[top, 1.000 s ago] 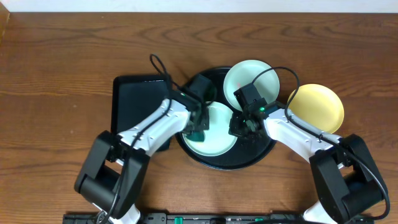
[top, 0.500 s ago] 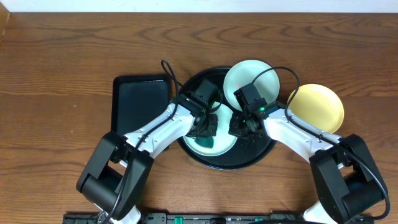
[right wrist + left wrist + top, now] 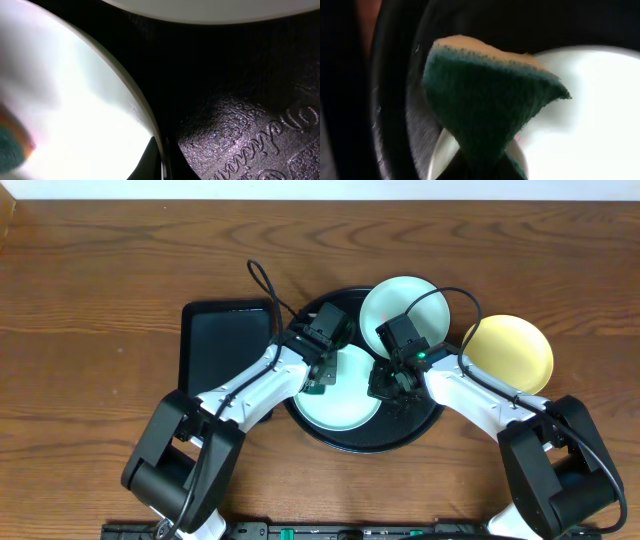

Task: Clean dirty plates on tray and stack at the side
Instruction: 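Scrub the mint plate with the sponge while right gripper holds it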

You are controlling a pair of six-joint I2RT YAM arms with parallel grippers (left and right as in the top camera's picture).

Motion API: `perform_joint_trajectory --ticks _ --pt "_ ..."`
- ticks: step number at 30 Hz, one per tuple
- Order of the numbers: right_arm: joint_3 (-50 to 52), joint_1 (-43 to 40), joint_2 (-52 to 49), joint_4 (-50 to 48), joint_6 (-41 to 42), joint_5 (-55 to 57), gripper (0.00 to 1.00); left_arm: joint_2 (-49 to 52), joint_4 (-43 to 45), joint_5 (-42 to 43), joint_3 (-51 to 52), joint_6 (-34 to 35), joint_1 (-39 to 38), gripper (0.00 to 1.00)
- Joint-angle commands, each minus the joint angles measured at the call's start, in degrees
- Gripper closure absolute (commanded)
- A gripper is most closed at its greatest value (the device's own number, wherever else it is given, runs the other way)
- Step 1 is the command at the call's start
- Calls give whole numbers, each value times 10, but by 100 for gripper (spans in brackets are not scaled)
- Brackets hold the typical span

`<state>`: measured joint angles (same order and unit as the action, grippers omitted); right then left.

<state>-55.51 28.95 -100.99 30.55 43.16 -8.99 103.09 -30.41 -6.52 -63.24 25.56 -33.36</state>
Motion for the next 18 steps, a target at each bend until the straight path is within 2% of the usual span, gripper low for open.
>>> perform_joint_trajectory --ticks 1,4,7,8,13,16,18 --pt "-2 -3 -13 5 -2 14 99 8 -53 42 3 9 5 93" --pt "-2 -3 -13 4 -2 14 99 8 -94 148 3 2 5 93" --pt "-2 -3 -13 4 -2 14 99 8 -76 238 3 -17 5 93" --pt "-2 -3 -13 4 -2 14 99 8 -65 242 3 -17 5 92" --pt "-2 -3 -13 5 -2 14 99 8 6 216 3 -17 10 93" --pt "-2 -3 -13 5 -2 14 99 8 32 140 3 -17 13 93" --pt "-2 -3 -13 5 -2 14 99 8 31 60 3 -12 13 92"
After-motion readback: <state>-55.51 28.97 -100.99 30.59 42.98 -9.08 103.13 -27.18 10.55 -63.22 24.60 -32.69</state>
